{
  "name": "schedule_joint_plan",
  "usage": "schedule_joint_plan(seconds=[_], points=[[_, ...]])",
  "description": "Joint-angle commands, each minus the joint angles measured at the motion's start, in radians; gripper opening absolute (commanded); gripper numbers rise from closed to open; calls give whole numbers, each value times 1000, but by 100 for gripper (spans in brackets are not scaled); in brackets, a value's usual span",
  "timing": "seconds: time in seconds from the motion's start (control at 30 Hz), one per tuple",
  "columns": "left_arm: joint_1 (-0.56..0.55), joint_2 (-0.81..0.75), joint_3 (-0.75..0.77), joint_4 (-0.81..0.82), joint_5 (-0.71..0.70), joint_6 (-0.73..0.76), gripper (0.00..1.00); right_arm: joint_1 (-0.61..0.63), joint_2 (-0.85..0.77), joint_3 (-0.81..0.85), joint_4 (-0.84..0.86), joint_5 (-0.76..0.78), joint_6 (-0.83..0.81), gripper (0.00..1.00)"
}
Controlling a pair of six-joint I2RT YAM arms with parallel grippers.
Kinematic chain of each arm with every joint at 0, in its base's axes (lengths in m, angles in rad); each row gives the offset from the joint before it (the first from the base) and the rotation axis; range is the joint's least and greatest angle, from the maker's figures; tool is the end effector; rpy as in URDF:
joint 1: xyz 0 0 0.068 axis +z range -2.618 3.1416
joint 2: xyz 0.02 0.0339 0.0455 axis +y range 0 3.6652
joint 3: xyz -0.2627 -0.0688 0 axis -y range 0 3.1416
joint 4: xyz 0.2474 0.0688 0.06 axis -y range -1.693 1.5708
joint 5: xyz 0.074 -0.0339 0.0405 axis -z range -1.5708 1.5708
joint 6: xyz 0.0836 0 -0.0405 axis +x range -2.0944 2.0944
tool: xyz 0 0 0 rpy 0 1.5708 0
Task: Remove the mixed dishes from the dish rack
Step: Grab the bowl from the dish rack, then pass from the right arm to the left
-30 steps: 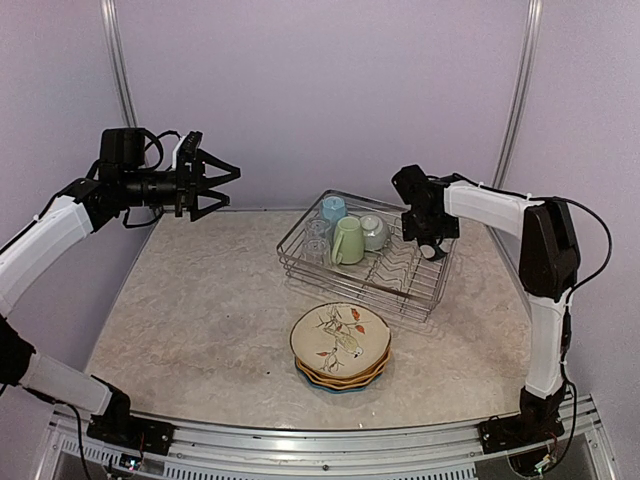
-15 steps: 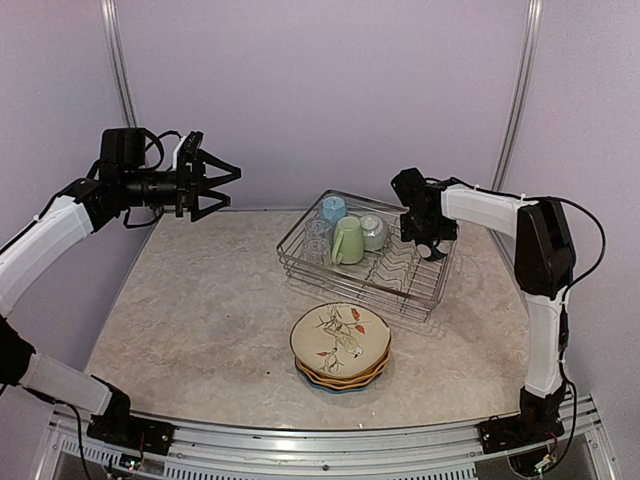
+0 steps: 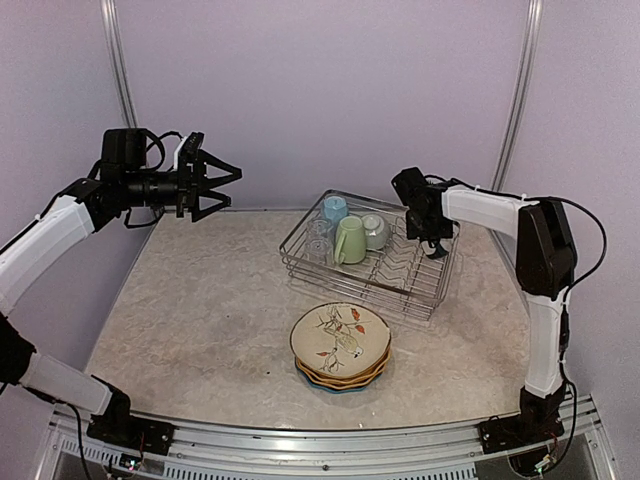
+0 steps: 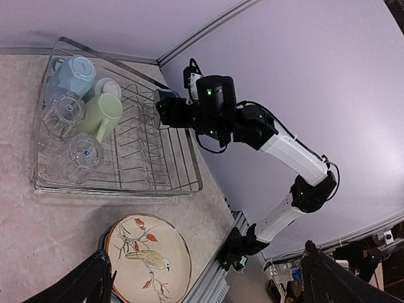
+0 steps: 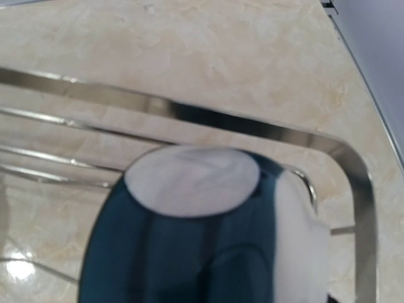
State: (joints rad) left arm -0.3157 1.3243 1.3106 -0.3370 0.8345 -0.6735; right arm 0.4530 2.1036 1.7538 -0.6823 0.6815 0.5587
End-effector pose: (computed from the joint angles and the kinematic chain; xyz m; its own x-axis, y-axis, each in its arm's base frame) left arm 0.2910 -0.1602 0.3802 -0.7979 -0.1800 -0.5753 0.4763 0.3966 -0.7847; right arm 0.4526 0.1617 0.1921 -0.6806 0.1266 -0.7216 0.3673 0.9112 -0.1866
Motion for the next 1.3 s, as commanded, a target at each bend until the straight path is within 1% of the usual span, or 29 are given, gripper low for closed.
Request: schedule_joint_plan(seconds=[0.0, 0.13, 0.37, 0.57, 0.7, 0.9, 1.27], points=[[-6, 7, -13, 19, 12, 3, 99, -26, -19, -38, -8, 9, -24, 60], [-6, 9, -13, 19, 14, 2, 99, -15, -59, -52, 28, -9, -53, 48], [-6, 8, -13, 19, 12, 2, 99, 2, -110, -50, 33, 11, -68, 46], [-6, 9, -13, 19, 13, 2, 99, 7, -158, -76, 57, -8, -66, 35], [-6, 9, -14, 19, 12, 2, 99, 7, -210, -114, 115, -50, -69, 35], [-5, 12, -13, 19, 13, 2, 99, 1, -301, -194, 234, -178, -65, 35], [-6, 9, -13, 18, 12, 2, 99, -45, -472, -427, 528, -551, 46, 35]])
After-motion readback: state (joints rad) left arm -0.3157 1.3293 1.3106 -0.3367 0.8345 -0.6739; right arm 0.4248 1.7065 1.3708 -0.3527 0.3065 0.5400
